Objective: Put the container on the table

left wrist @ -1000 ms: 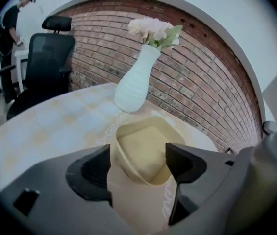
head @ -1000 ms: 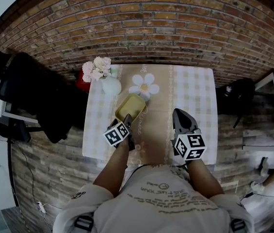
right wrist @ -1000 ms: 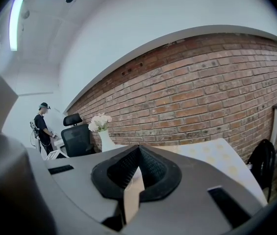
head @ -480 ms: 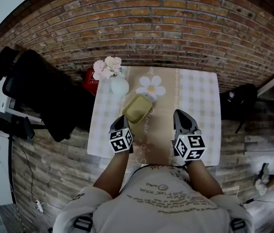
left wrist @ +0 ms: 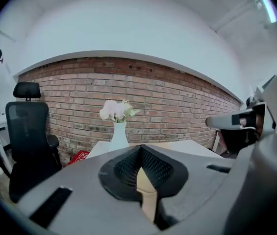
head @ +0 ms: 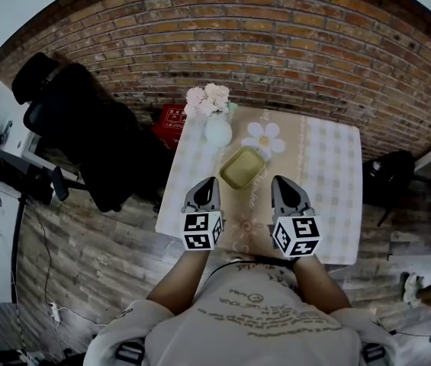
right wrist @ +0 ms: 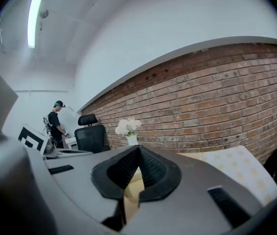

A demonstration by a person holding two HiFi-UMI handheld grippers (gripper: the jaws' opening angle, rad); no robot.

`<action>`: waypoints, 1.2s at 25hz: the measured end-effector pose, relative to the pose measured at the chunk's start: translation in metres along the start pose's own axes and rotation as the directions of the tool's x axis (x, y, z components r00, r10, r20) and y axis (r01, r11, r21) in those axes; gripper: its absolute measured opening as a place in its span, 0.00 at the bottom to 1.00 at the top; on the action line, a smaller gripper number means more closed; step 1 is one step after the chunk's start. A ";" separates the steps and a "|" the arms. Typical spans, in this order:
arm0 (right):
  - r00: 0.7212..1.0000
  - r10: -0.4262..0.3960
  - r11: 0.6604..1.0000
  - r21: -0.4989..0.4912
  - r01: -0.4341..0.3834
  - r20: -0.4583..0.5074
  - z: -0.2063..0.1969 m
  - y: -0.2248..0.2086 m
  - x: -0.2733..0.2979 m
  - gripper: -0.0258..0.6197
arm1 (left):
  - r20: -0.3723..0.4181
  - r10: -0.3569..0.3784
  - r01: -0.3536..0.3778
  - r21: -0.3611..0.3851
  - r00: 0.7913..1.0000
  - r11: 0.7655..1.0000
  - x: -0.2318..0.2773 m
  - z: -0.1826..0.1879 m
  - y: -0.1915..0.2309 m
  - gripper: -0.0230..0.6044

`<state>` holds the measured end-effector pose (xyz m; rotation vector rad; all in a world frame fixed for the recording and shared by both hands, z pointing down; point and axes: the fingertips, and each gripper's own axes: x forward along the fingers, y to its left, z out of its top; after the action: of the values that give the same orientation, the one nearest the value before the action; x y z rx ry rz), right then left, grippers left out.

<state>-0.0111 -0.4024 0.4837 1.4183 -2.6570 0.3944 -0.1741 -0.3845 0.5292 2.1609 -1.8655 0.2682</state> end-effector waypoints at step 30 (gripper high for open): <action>0.999 -0.019 1.000 0.003 0.019 -0.045 -0.032 0.079 -0.016 0.04 | 0.044 -0.080 0.079 0.034 0.996 0.996 -0.083 0.009 0.014 0.04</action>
<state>-0.0691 -0.3390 0.4965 1.4170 -2.6070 0.4236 -0.2012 -0.3118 0.4958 2.2746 -1.8057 0.2362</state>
